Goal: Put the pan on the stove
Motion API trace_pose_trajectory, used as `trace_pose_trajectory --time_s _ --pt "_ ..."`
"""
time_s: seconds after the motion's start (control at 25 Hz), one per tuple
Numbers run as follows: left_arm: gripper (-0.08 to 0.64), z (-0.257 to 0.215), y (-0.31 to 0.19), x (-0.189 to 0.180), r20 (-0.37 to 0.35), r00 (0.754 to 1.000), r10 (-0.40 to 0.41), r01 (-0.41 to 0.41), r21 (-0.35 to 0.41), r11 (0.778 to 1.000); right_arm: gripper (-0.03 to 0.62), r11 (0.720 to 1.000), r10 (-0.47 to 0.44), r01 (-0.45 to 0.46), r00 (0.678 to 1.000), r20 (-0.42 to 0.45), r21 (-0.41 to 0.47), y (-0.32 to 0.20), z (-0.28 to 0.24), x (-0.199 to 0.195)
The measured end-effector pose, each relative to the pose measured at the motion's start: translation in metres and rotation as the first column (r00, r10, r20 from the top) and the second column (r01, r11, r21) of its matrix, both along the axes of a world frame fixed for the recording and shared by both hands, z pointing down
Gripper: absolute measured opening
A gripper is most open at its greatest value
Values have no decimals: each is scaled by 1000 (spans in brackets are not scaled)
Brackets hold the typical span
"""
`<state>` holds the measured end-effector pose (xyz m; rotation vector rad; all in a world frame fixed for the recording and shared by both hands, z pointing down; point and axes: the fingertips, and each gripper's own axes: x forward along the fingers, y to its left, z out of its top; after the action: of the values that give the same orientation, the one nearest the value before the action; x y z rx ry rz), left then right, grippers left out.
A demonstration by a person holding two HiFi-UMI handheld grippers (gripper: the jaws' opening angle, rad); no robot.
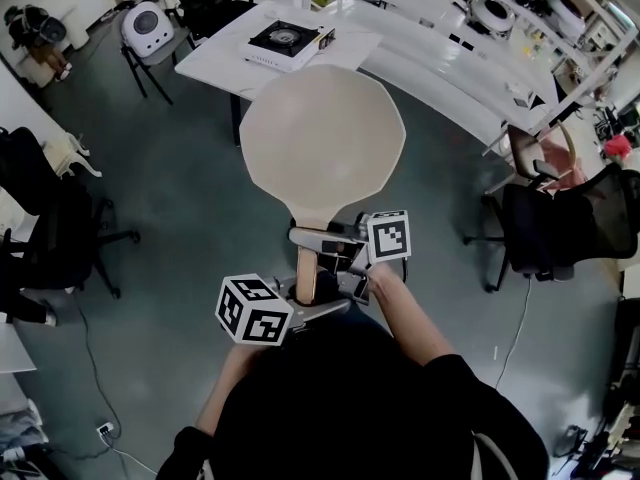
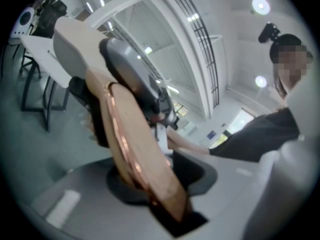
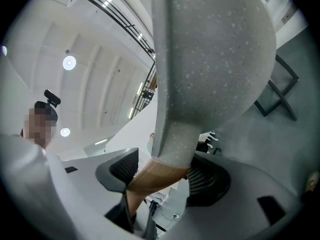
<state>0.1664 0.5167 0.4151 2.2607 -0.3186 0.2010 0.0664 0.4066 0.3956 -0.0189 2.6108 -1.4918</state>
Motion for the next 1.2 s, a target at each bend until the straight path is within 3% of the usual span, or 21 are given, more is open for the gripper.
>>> trace_pose_trajectory --time_s 0.28,0.8,1.2 --pt "146 9 -69 0 12 1000 -26 26 -4 1000 255 1000 -28 28 1000 8 -5 -66 8 -3" --pt "146 7 -241 1 19 996 -90 90 -21 996 255 996 -88 89 996 12 -21 -232 8 -8" --pt "146 10 -311 9 36 991 -127 128 -28 991 255 992 -125 126 992 28 -22 -298 9 -3"
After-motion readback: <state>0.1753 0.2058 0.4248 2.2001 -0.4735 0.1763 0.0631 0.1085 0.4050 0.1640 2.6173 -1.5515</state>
